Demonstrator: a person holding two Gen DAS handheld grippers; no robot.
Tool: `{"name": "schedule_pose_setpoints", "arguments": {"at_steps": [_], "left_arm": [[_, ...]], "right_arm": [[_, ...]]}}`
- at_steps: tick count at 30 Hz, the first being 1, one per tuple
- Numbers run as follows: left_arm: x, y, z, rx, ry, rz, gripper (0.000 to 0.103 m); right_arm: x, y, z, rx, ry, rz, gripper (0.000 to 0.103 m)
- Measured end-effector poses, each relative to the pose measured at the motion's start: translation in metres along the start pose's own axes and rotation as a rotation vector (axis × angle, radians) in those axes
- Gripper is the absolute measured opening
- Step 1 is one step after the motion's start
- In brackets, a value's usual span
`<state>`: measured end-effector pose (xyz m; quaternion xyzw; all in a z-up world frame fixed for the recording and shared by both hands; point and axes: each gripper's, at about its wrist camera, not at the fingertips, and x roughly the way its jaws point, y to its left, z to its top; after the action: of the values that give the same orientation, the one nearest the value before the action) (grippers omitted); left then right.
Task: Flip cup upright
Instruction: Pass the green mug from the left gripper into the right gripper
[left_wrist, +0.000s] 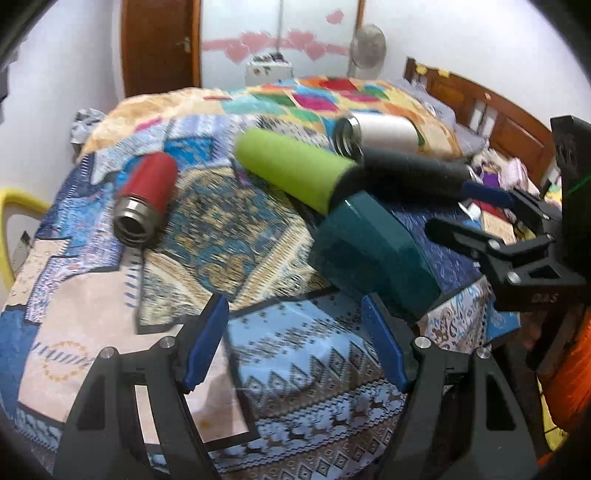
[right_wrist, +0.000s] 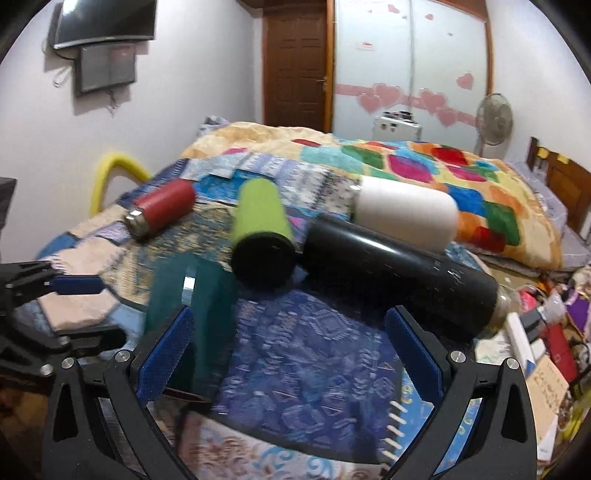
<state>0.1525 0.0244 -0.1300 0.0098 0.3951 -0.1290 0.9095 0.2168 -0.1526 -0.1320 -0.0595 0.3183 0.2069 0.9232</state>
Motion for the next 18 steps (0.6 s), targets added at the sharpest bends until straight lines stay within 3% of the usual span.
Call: {"name": "schedule_pose_setpoints", "arguments": {"at_steps": [5, 10, 18], "left_arm": [[-0.024, 0.013, -0.001, -0.033, -0.105, 0.067, 0.078], [-0.034, 0.015, -0.006, -0.03, -0.158, 0.094, 0.081], [-0.03, 0.016, -0.01, -0.035, -0.177, 0.078, 0.081]], "right_arm": [[0.018, 0.023, 0.007, -0.035, 0.073, 0.105, 0.103], [0.047, 0.037, 0.008, -0.065, 0.187, 0.157, 0.1], [0.075, 0.044, 0.006, -0.081, 0.336, 0.208, 0.077]]}}
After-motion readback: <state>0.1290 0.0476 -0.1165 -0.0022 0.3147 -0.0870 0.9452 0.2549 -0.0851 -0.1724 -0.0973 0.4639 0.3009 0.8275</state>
